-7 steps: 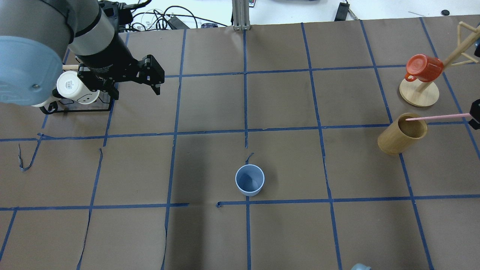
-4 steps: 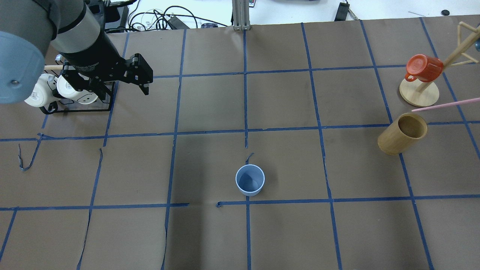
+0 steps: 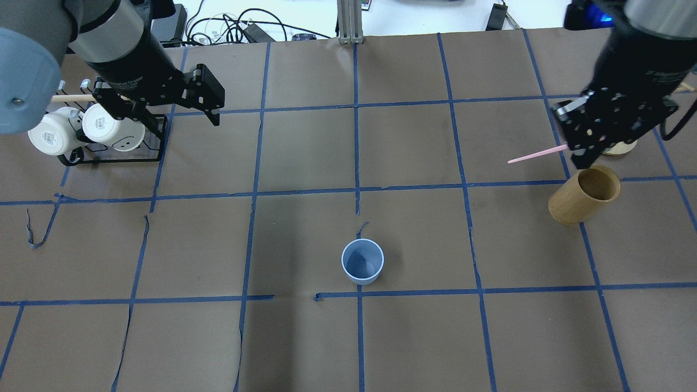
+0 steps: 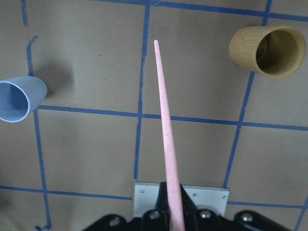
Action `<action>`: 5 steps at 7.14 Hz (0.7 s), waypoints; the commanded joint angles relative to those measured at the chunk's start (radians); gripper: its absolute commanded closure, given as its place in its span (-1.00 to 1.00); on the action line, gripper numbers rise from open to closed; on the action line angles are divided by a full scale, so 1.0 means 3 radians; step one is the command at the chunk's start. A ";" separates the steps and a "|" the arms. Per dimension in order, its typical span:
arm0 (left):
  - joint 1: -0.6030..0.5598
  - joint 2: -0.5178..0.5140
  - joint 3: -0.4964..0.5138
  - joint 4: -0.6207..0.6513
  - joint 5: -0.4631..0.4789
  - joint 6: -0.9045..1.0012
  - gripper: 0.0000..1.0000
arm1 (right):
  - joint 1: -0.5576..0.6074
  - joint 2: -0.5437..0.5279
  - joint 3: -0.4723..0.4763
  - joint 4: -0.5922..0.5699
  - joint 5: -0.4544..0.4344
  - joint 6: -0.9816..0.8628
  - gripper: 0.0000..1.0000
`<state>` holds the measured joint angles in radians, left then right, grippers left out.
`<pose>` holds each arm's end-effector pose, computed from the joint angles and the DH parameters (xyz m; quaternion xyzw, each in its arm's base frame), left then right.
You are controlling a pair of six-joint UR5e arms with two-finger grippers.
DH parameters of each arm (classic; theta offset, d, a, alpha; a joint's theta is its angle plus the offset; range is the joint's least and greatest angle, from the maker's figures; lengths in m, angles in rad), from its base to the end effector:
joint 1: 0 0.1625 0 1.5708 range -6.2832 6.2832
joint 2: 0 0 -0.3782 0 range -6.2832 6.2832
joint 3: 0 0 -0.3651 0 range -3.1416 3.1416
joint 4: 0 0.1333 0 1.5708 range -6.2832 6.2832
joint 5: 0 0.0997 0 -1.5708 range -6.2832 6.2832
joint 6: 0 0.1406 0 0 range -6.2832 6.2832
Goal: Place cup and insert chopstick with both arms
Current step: 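Carry the pink chopstick over the blue cup with the right gripper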
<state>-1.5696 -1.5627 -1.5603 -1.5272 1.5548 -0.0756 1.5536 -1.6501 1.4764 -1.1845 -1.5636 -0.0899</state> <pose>-0.1350 -0.4704 0.4134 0.0381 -0.9988 0.0308 0.0091 0.1275 -0.3997 0.4441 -0.0358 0.9937 0.1058 0.0092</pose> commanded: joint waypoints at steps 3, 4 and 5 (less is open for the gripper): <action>0.0052 -0.0022 0.0011 0.0008 -0.0049 0.0006 -1.00 | 0.1237 0.0126 0.0374 -0.0534 0.0416 0.1678 1.00; 0.0062 0.0019 0.0021 -0.0017 -0.0039 0.0012 -1.00 | 0.1340 0.0132 0.0503 -0.0571 0.0426 0.1776 1.00; 0.0073 0.0019 0.0021 -0.0022 -0.0023 0.0017 -1.00 | 0.1427 0.0137 0.0554 -0.0612 0.0426 0.1803 1.00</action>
<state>-1.5528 -1.5598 -1.5551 -1.5312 1.5447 -0.0723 1.9427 -1.6111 1.6099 -1.3461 -1.4376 0.4201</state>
